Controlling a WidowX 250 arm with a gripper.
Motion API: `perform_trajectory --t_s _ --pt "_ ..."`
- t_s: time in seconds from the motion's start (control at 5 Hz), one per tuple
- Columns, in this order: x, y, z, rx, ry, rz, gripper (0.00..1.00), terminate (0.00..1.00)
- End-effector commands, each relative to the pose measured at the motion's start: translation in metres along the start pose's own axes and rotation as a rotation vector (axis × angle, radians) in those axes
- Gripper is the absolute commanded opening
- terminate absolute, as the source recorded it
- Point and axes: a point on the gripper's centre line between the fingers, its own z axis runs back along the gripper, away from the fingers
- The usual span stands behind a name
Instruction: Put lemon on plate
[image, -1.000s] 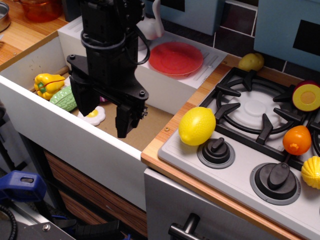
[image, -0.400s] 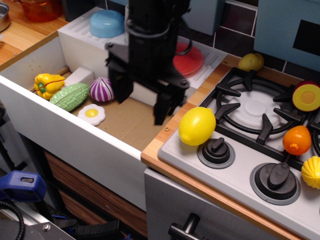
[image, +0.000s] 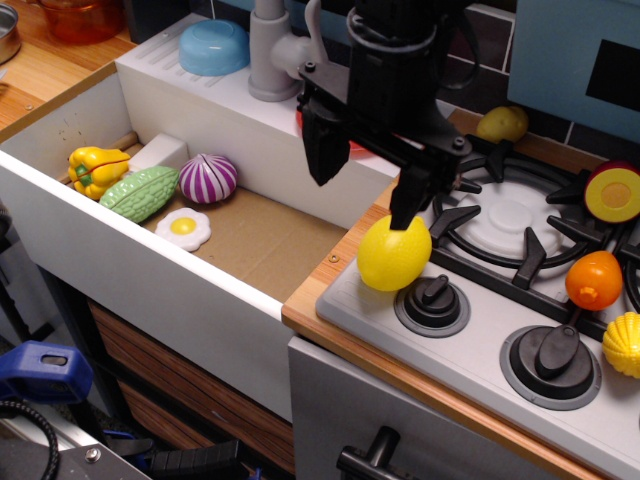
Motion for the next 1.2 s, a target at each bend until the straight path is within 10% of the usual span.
perform_trajectory --t_s 0.0,1.0 --pt "0.022 -0.01 -0.004 -0.041 -0.058 -0.017 1.0 0.0" --pt "0.013 -0.009 -0.052 -0.083 -0.083 -0.003 1.0 0.0"
